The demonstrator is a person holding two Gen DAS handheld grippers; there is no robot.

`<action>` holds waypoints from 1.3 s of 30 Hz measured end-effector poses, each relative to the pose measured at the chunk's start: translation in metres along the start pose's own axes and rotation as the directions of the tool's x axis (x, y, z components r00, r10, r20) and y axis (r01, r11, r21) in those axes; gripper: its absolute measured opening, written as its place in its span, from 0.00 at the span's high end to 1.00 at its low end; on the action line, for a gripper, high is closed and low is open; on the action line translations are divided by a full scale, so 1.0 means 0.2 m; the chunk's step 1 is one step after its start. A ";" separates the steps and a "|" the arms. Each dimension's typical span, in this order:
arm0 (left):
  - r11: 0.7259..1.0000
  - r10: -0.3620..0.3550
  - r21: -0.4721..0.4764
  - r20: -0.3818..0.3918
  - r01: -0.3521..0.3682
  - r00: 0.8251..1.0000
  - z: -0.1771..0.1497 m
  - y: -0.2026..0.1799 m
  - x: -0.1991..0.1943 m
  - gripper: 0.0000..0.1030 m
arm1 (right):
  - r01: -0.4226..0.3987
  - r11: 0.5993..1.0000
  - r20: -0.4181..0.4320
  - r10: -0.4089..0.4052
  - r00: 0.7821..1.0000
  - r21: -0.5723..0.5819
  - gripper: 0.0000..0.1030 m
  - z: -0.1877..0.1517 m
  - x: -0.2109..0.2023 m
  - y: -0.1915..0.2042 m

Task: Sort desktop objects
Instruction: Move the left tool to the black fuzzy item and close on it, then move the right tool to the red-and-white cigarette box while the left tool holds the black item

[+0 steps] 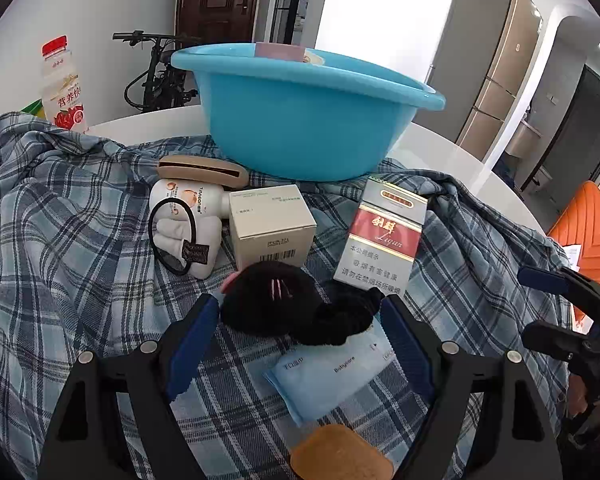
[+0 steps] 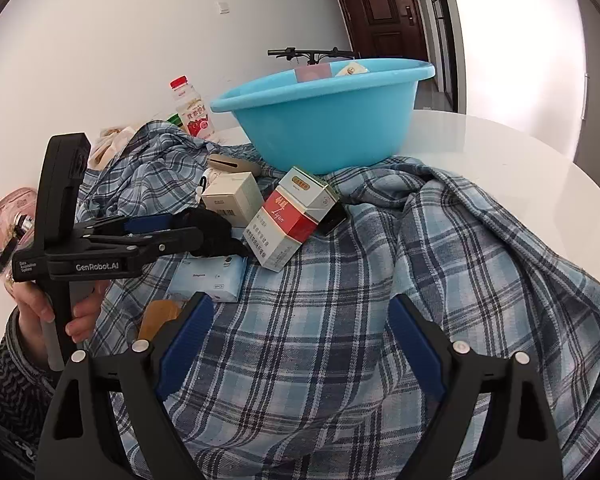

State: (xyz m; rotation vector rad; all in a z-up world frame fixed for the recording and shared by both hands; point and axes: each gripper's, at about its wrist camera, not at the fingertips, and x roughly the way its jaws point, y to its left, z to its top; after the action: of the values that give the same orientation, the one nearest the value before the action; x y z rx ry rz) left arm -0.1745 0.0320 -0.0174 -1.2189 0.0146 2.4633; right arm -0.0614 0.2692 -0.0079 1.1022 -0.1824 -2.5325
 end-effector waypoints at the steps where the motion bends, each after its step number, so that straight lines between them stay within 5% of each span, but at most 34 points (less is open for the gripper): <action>1: 1.000 0.005 -0.004 -0.001 -0.005 1.000 0.01 0.01 0.01 0.18 | -0.002 1.000 0.000 0.002 1.000 0.000 0.14 0.00 0.00 0.00; 17: 0.998 0.050 -0.033 -0.035 -0.051 0.998 0.02 0.07 0.14 0.18 | -0.003 1.000 -0.021 0.003 1.000 0.013 0.14 0.00 0.05 -0.02; 18: 0.998 0.051 -0.030 -0.040 -0.052 0.998 0.02 0.07 0.15 0.29 | -0.004 1.000 -0.023 0.005 1.000 0.014 0.14 0.00 0.05 -0.02; 19: 0.998 0.060 -0.020 -0.052 -0.061 0.997 0.02 0.06 0.15 0.54 | -0.005 1.000 -0.025 0.005 1.000 0.015 0.14 0.00 0.05 -0.02; 22: 0.996 0.087 0.014 -0.057 -0.086 0.995 0.00 0.04 0.14 0.60 | -0.002 1.000 -0.030 0.003 1.000 0.012 0.14 0.00 0.05 -0.02; 39: 0.999 0.045 0.028 -0.026 -0.044 0.999 -0.10 0.03 -0.16 0.60 | 0.043 0.984 -0.045 -0.051 0.998 -0.171 0.14 0.15 0.04 0.09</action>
State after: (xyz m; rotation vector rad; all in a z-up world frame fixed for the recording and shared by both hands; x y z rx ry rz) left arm -0.1436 0.0120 -0.0055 -1.2531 0.0839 2.4762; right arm -0.0845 0.2490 0.0116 1.1113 0.0729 -2.5048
